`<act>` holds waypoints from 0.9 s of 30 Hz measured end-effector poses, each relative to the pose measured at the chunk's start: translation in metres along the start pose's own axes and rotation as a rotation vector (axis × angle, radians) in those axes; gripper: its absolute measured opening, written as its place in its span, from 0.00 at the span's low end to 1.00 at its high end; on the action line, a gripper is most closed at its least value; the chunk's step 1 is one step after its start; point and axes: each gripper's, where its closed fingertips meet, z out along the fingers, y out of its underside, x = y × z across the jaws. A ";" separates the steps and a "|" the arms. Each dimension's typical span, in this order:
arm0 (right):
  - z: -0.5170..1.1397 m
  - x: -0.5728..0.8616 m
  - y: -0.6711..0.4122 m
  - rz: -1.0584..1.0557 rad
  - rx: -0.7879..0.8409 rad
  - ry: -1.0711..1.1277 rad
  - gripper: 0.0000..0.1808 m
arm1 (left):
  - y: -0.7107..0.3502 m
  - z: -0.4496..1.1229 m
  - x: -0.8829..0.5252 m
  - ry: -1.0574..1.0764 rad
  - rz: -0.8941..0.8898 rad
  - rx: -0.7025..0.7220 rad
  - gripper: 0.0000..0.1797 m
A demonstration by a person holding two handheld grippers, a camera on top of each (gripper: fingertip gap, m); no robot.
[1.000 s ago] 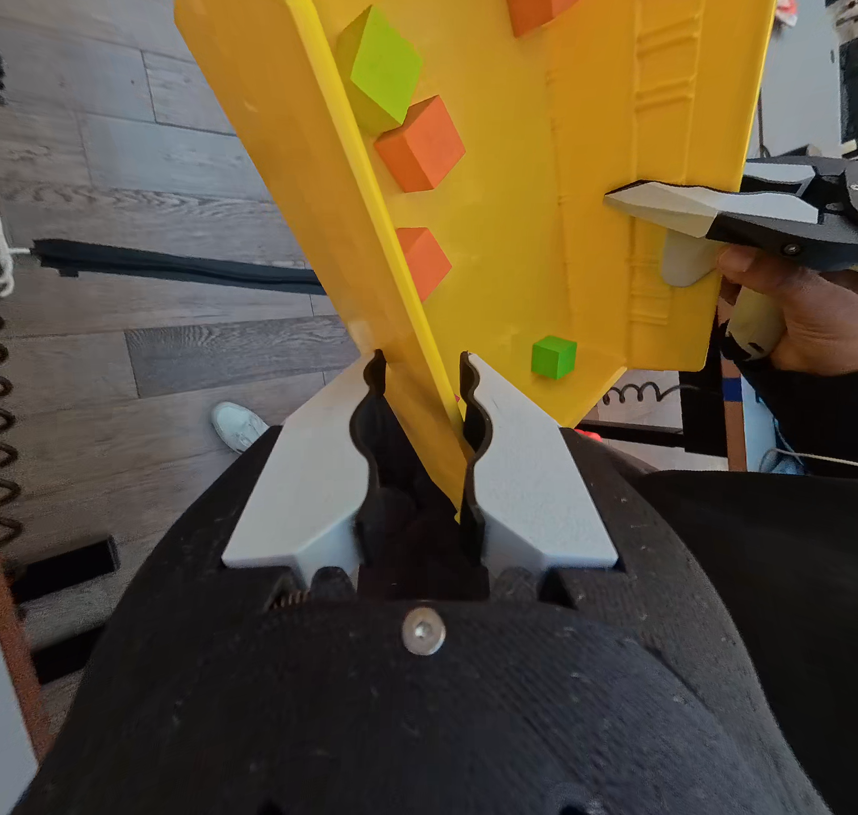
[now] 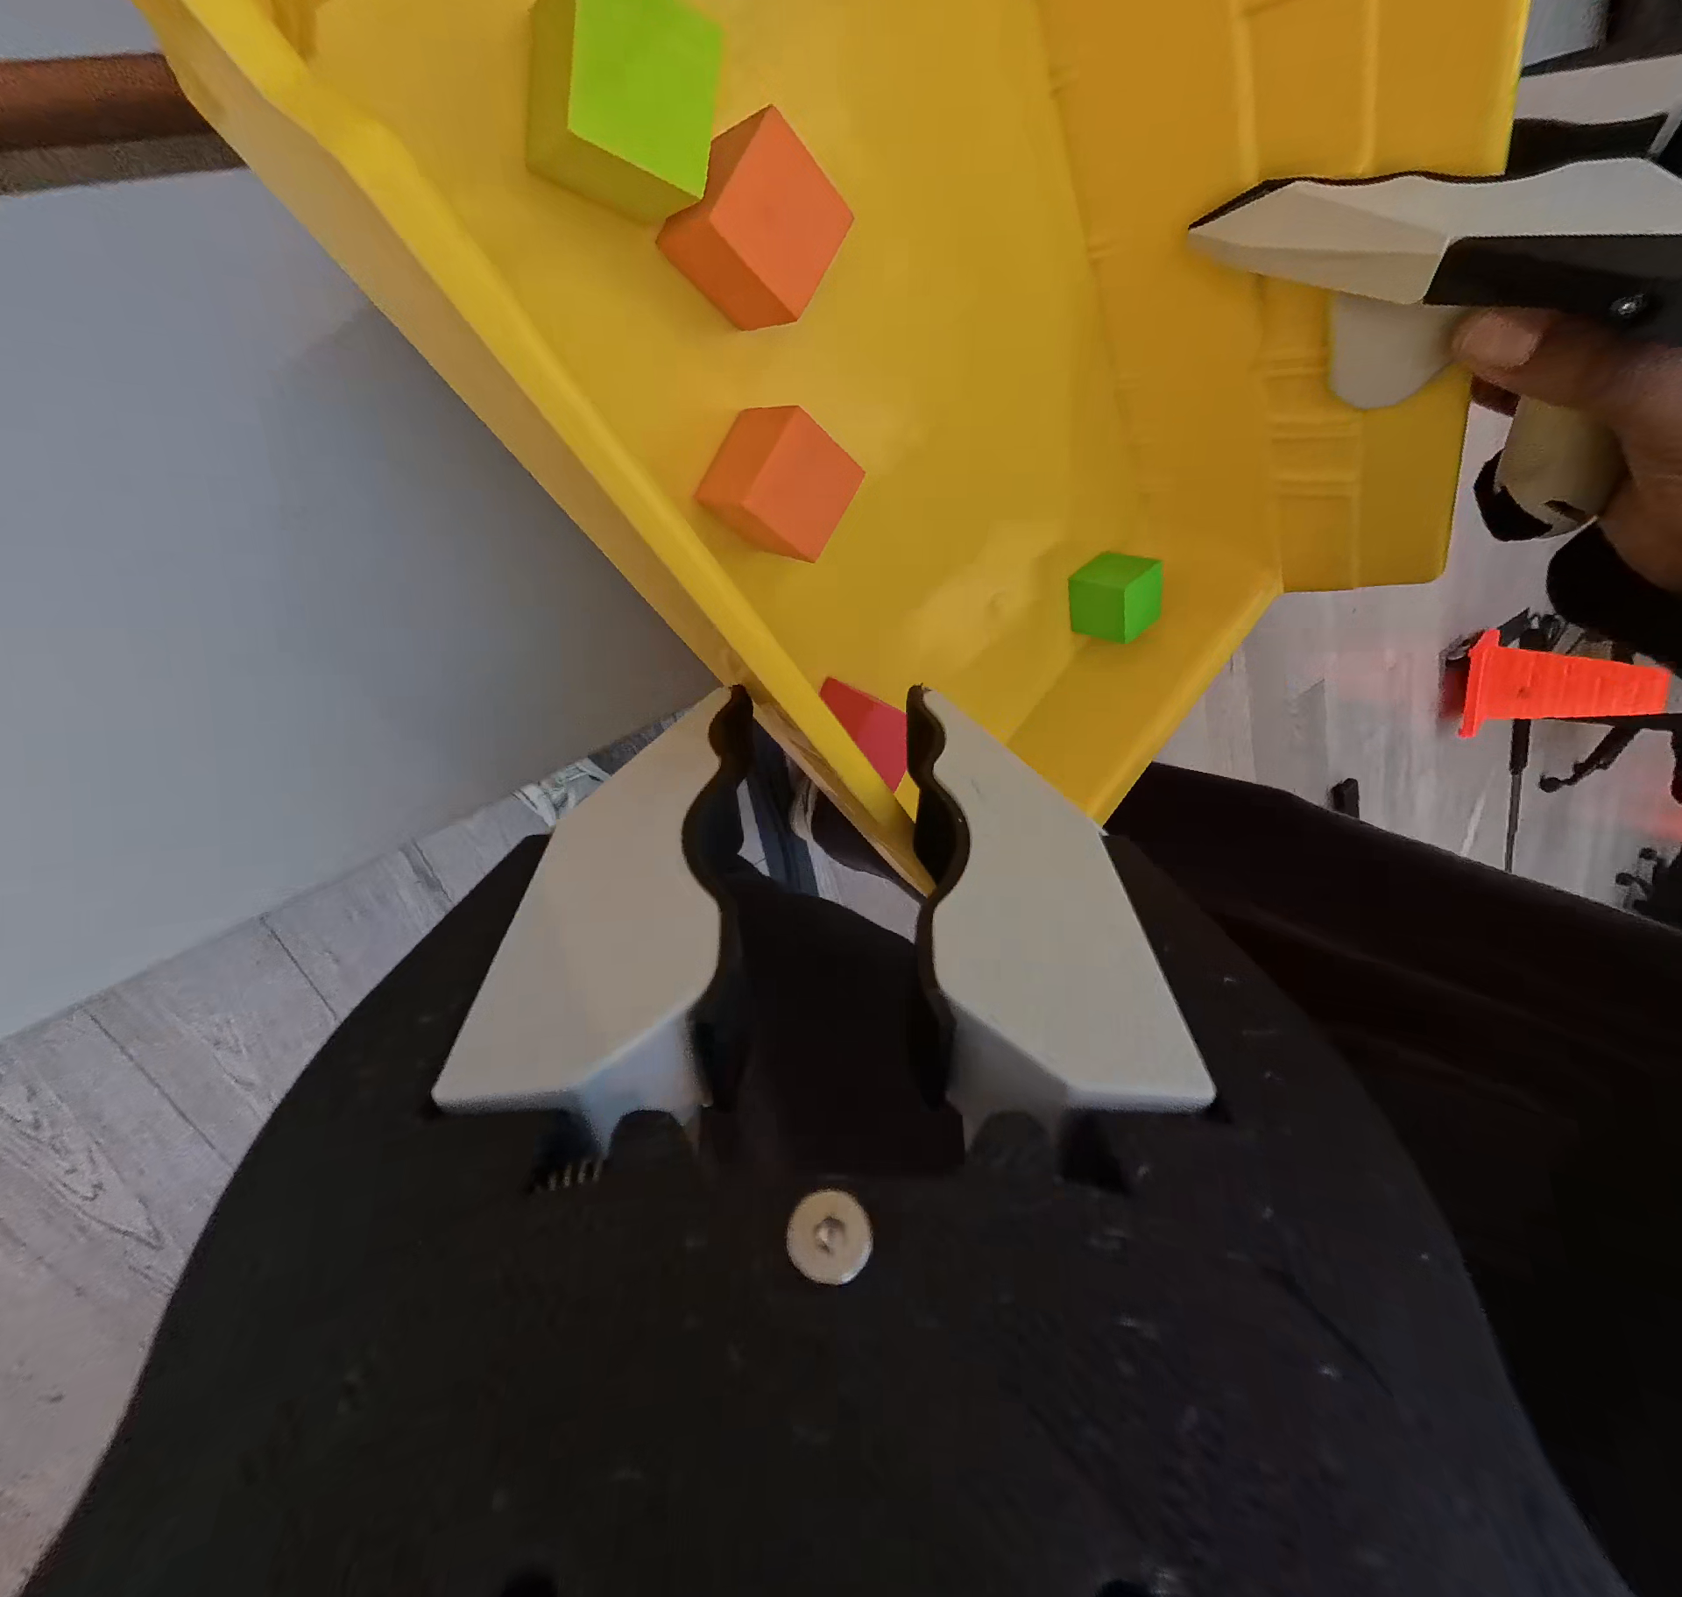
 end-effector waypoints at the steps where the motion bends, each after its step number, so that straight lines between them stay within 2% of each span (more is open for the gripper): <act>1: 0.012 -0.004 -0.011 -0.003 0.001 0.009 0.02 | -0.004 -0.001 -0.016 -0.003 0.008 -0.003 0.16; 8: 0.062 -0.014 -0.041 0.100 -0.043 0.080 0.04 | -0.050 -0.002 -0.091 0.094 0.003 0.005 0.19; 11: 0.067 -0.024 -0.031 0.166 -0.064 0.071 0.12 | -0.072 -0.004 -0.102 0.142 0.021 0.029 0.19; 13: 0.063 -0.030 -0.026 0.192 -0.077 0.060 0.18 | -0.084 -0.006 -0.108 0.144 0.037 0.054 0.14; 15: 0.051 -0.030 -0.031 0.215 -0.041 0.078 0.19 | -0.094 -0.010 -0.107 0.174 0.042 0.083 0.13; 17: 0.033 -0.028 -0.049 0.201 0.032 0.110 0.22 | -0.098 -0.014 -0.106 0.195 0.040 0.092 0.14; 21: 0.010 -0.040 -0.098 0.091 0.185 0.130 0.21 | -0.104 -0.031 -0.100 0.234 0.035 0.161 0.14; 25: 0.054 -0.062 -0.120 -0.005 0.118 0.075 0.21 | -0.106 -0.045 -0.094 0.237 0.050 0.215 0.16; 27: 0.087 -0.063 -0.121 -0.017 0.045 0.075 0.25 | -0.105 -0.049 -0.088 0.238 0.065 0.216 0.16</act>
